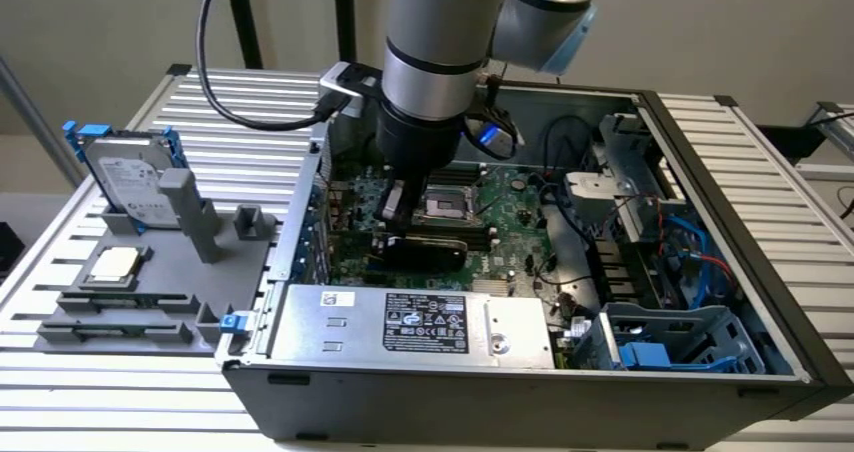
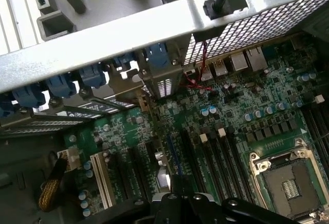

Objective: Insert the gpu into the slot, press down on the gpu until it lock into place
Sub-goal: 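Press down on the gpu until it lock into place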

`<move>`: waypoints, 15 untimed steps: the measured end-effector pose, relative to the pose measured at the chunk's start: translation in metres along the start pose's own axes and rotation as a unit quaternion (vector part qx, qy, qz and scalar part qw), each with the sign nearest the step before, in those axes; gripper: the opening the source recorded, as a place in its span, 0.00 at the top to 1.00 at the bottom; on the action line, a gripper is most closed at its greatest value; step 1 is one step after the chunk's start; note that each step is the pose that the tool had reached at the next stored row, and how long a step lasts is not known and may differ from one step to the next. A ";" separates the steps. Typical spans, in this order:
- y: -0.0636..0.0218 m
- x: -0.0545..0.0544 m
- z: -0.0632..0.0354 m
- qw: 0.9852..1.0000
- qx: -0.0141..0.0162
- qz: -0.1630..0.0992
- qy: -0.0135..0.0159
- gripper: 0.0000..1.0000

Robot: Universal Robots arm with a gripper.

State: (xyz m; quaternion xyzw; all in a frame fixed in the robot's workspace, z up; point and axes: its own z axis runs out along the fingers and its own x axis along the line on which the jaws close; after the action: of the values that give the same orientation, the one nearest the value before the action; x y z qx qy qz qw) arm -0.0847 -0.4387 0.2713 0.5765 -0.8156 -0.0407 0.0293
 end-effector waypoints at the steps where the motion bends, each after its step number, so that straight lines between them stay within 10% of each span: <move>1: 0.0005 0.000 -0.0050 1.000 0.000 0.000 0.001 0.89; 8: 0.0051 0.002 -0.0187 1.000 -0.005 0.000 0.003 0.89; 12: 0.0071 0.002 -0.0186 1.000 -0.017 -0.004 0.011 0.89; 15: 0.0076 0.002 -0.0185 0.999 -0.029 -0.008 0.023 0.89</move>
State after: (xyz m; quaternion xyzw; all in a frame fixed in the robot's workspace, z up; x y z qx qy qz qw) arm -0.0908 -0.4390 0.2904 0.5825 -0.8086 -0.0518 0.0643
